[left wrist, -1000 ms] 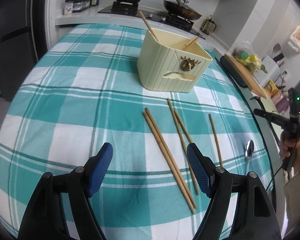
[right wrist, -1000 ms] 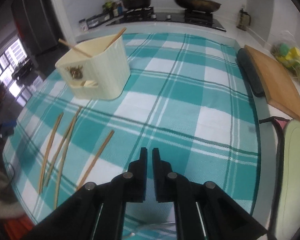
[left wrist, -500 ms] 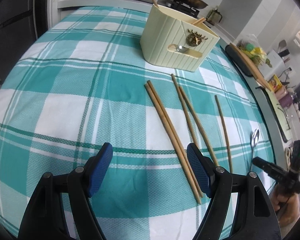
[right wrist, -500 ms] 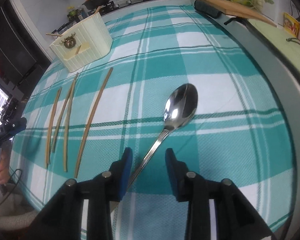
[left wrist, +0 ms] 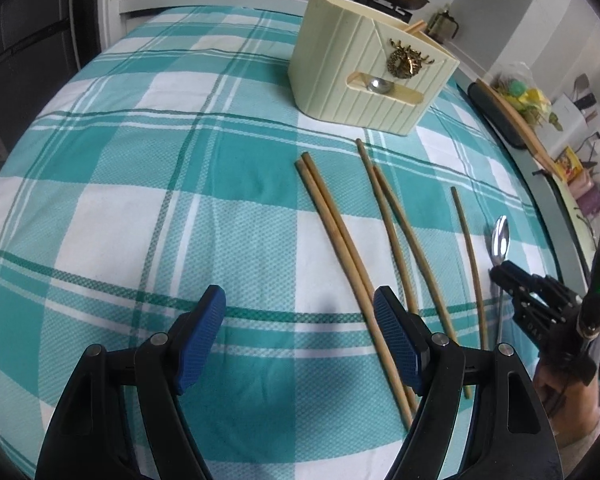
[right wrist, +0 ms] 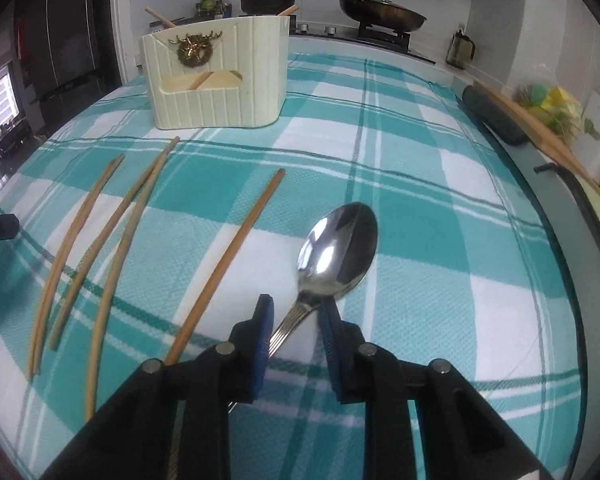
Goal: Organize utensils
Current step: 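Grasp the steel spoon with the right tool while the left grasps a wooden chopstick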
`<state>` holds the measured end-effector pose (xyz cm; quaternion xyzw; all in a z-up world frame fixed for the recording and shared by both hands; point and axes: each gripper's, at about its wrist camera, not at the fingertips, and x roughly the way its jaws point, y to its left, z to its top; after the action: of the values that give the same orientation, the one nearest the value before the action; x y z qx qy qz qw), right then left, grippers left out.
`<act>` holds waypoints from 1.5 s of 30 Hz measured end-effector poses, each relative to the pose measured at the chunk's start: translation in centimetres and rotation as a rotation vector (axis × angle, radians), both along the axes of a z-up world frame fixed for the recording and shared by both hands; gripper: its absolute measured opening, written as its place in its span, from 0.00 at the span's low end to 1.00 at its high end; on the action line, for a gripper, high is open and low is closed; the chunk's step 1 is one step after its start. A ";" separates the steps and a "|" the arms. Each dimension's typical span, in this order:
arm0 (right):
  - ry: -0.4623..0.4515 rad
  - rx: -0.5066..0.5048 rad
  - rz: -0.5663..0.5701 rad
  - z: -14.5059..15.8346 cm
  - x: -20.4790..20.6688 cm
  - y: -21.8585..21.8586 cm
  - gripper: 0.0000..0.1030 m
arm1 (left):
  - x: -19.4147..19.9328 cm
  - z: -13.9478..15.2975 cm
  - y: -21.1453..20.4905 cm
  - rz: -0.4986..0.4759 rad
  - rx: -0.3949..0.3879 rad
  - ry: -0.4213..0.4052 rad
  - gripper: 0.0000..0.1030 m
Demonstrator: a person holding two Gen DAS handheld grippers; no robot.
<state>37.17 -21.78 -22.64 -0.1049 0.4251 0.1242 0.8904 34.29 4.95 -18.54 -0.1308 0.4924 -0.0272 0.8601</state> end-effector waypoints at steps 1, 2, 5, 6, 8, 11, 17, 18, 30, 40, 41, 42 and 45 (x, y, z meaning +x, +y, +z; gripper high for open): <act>0.005 0.007 0.000 0.0 0.2 -0.3 0.23 | 0.4 -0.2 -0.4 -0.002 0.006 0.002 0.76; 0.010 0.008 -0.003 0.1 0.3 -0.6 0.23 | 0.7 -0.4 -0.7 -0.005 0.015 0.006 0.76; 0.018 -0.007 -0.020 0.2 -0.6 -1.5 0.25 | 1.1 -1.3 -1.9 -0.014 0.066 0.016 0.76; 0.028 0.002 -0.030 0.3 -1.1 -1.9 0.27 | 1.1 -1.7 -2.2 -0.017 0.082 0.022 0.76; 0.034 0.032 -0.054 0.8 -2.2 -2.7 0.28 | 0.7 -2.2 -2.8 -0.025 0.125 0.011 0.76; -0.002 0.083 -0.090 2.3 -4.4 -3.8 0.32 | 0.4 -2.3 -3.3 -0.020 0.153 0.008 0.81; -0.031 0.140 -0.141 3.4 -7.6 -4.7 0.38 | 0.2 -2.4 -3.3 0.024 0.164 0.017 0.83; -0.028 0.142 -0.142 3.2 -7.9 -4.6 0.38 | 0.1 -2.4 -3.2 0.023 0.166 0.020 0.84; -0.014 0.169 -0.185 2.1 -9.0 -4.4 0.38 | -0.1 -2.7 -3.2 0.033 0.226 0.055 0.86; 0.039 0.170 -0.223 0.9 -6.2 -3.4 0.58 | -0.5 -2.7 -0.2 0.001 0.211 0.079 0.88; 0.047 0.165 -0.235 0.7 -5.7 -3.4 0.58 | -0.2 -2.6 0.2 -0.006 0.194 0.081 0.88; 0.054 0.170 -0.241 0.5 -5.3 -3.4 0.58 | 0.2 -2.5 0.6 -0.013 0.172 0.082 0.88; 0.061 0.163 -0.243 0.5 -4.3 -3.2 0.58 | 1.5 -2.3 1.4 -0.034 0.112 0.082 0.88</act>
<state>32.89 -24.97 -22.12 0.0235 0.4499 0.0527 0.8912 35.83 6.35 -20.84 -0.0752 0.5299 -0.0087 0.8447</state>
